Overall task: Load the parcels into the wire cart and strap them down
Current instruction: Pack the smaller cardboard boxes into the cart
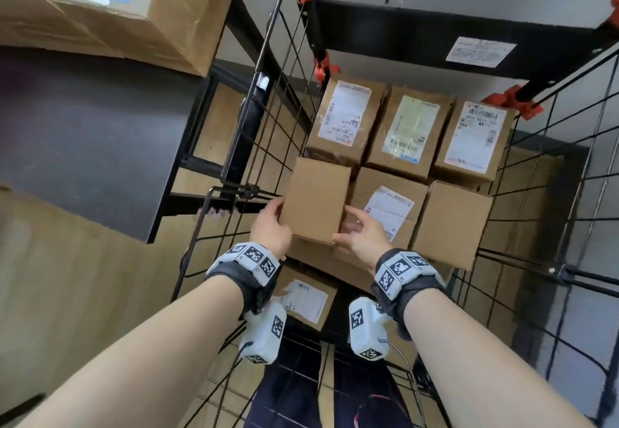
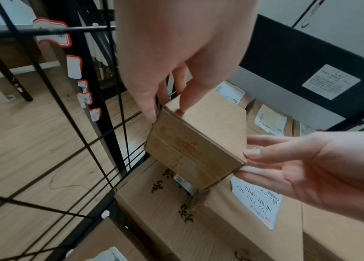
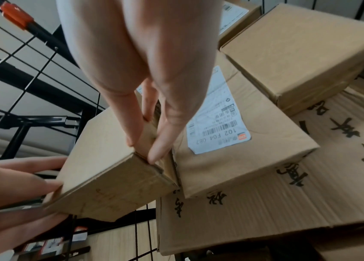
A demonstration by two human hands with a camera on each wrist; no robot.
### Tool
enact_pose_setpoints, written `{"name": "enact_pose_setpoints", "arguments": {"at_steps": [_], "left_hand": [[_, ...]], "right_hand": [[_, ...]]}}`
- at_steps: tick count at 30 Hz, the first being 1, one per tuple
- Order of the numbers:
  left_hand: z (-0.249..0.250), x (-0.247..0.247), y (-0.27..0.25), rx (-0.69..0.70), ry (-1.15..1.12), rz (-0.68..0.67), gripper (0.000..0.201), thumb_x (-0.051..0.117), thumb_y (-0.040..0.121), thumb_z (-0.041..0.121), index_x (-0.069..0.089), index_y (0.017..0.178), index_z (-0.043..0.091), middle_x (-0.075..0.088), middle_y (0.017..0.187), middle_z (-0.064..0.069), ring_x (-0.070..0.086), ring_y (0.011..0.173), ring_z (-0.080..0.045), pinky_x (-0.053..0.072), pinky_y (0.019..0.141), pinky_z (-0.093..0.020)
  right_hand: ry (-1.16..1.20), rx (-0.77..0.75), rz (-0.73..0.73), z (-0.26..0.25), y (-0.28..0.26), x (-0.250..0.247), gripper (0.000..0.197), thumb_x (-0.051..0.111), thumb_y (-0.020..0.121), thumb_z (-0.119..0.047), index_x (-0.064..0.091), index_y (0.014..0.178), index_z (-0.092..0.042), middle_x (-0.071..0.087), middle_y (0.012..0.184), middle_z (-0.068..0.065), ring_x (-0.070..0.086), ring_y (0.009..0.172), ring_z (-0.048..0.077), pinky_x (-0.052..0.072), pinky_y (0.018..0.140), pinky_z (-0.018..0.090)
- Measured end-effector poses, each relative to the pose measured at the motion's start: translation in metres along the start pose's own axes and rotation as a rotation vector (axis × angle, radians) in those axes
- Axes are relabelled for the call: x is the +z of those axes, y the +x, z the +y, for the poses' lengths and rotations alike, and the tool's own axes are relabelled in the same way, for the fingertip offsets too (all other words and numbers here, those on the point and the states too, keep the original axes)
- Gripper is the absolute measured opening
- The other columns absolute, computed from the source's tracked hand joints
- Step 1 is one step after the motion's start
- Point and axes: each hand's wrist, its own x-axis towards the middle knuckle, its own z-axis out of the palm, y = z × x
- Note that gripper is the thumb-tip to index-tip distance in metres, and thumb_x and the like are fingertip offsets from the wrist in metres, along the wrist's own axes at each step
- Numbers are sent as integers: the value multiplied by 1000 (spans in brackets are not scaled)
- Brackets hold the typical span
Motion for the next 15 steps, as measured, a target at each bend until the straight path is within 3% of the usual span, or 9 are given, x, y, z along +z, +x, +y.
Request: {"name": "enact_pose_setpoints", "arguments": {"at_steps": [3, 4, 5, 7, 9, 12, 15], "left_hand": [[-3, 0, 6, -13, 17, -39, 60, 49, 88, 0, 37, 141, 24, 50, 137, -2, 51, 122, -22, 44, 100, -32], [-3, 1, 8, -26, 12, -65, 61, 49, 89, 0, 36, 143, 25, 50, 138, -1, 50, 123, -21, 43, 96, -27], [-4, 1, 11, -33, 4, -89, 62, 48, 90, 0, 34, 144, 25, 49, 139, -1, 50, 123, -20, 41, 94, -25], [-3, 3, 18, -44, 11, -126, 64, 47, 89, -1, 31, 146, 25, 48, 139, -2, 52, 120, -22, 43, 97, -26], [-3, 3, 27, -60, 33, -141, 67, 47, 88, -1, 29, 146, 27, 49, 137, -5, 55, 115, -25, 48, 99, -38], [-6, 5, 37, -72, 68, -144, 70, 48, 86, 0, 28, 147, 29, 49, 137, -7, 53, 117, -26, 47, 100, -41], [-11, 10, 44, -65, 49, -167, 72, 45, 86, -2, 25, 148, 29, 43, 143, -5, 48, 123, -25, 43, 102, -34]], "right_hand": [[-27, 10, 14, -1, 8, 2, 75, 62, 81, 12, 32, 146, -12, 47, 139, 17, 53, 116, 24, 51, 68, 16], [-54, 3, 26, -1, 11, 3, 75, 61, 82, 12, 31, 146, -11, 46, 141, 16, 51, 120, 23, 50, 68, 12], [-80, -5, 34, -1, 13, 3, 75, 62, 82, 11, 30, 146, -10, 45, 142, 14, 47, 126, 22, 47, 76, 10], [-109, -2, 21, -1, 17, 5, 78, 64, 81, 9, 28, 147, -11, 41, 146, 12, 39, 135, 20, 39, 97, 21], [-117, 18, -9, 0, 21, 6, 83, 65, 80, 9, 24, 148, -13, 36, 149, 12, 34, 138, 20, 34, 109, 32], [-148, 29, -35, 1, 26, 9, 86, 66, 80, 8, 21, 150, -14, 33, 151, 13, 32, 139, 22, 32, 109, 34], [-173, 33, -9, 2, 33, 11, 82, 64, 82, 6, 22, 149, -13, 34, 150, 15, 36, 137, 24, 34, 106, 31]]}}
